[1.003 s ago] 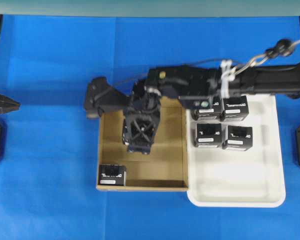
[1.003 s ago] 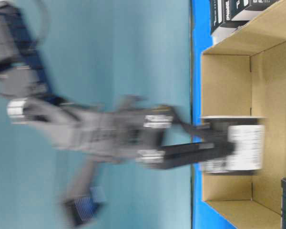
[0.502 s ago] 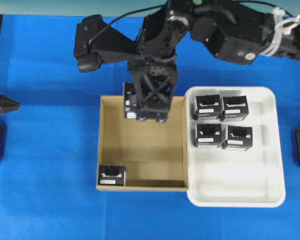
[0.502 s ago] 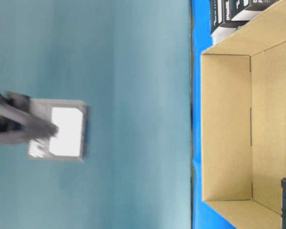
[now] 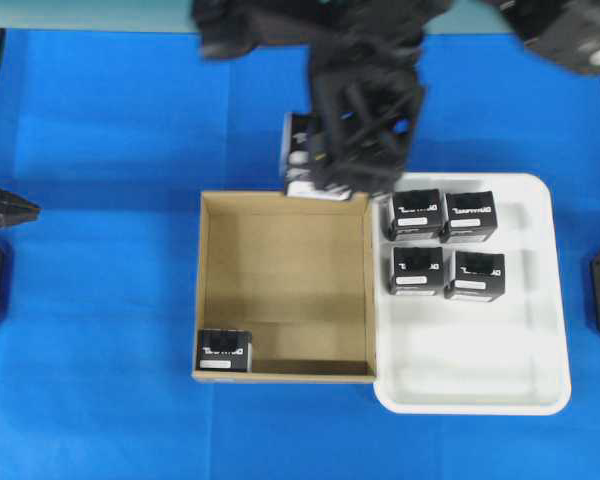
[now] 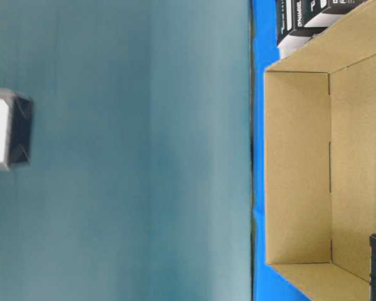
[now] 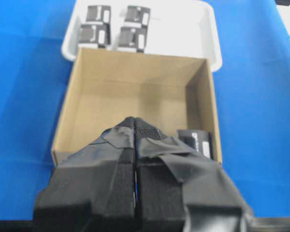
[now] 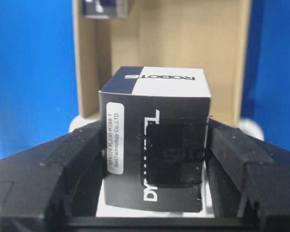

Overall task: Pick the box from inside the cardboard box.
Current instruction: 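Carry the held servo box right over the white tray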

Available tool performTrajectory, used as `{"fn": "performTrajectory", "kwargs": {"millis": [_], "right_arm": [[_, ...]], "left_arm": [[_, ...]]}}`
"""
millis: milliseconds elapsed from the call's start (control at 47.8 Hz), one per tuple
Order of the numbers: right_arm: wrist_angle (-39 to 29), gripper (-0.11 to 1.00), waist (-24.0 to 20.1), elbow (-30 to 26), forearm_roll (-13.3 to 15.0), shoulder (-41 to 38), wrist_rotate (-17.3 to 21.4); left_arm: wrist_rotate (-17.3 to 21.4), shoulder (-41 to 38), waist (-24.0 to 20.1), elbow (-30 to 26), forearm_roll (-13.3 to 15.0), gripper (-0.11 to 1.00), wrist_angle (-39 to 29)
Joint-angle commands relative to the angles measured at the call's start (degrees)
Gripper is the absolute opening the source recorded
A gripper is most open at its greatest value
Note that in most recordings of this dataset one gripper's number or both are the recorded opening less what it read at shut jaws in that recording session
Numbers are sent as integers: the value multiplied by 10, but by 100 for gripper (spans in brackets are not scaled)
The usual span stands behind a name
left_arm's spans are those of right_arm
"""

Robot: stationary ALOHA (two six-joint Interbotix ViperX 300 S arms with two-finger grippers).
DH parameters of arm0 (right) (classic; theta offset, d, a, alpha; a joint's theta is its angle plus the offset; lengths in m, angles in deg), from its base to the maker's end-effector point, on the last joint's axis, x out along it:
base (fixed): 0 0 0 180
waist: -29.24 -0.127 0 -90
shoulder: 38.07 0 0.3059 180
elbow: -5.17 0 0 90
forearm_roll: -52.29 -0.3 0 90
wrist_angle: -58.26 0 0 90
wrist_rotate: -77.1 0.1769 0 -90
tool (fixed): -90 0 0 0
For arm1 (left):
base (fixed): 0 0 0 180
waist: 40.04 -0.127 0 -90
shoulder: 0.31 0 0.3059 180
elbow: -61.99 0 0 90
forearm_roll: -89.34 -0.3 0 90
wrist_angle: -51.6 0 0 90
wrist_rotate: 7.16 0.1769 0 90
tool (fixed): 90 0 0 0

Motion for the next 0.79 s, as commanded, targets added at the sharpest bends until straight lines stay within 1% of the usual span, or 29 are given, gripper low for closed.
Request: {"fn": "performTrajectory", "kwargs": {"millis": [0, 84, 167, 293, 481, 585, 669, 773], "right_arm": [[-1, 63, -3, 25, -1, 47, 10], [-1, 63, -6, 71, -1, 81, 18], [5, 63, -15, 132, -1, 115, 27], [32, 63, -31, 206, -1, 155, 35], [99, 63, -56, 309, -1, 197, 47], [147, 63, -71, 376, -1, 213, 44], [190, 63, -84, 413, 1, 221, 44], [228, 63, -94, 455, 1, 229, 46]], "left_arm": [[0, -7, 1, -16, -1, -6, 4], [0, -8, 1, -15, -1, -6, 4], [0, -9, 1, -14, -1, -6, 4], [-4, -11, -1, -12, -1, -6, 4], [-6, -11, -1, -12, -1, -6, 3], [-6, -12, -1, -12, -1, -6, 4], [-7, -13, -1, -12, -1, -6, 4], [-7, -13, -1, -12, -1, -6, 4]]}}
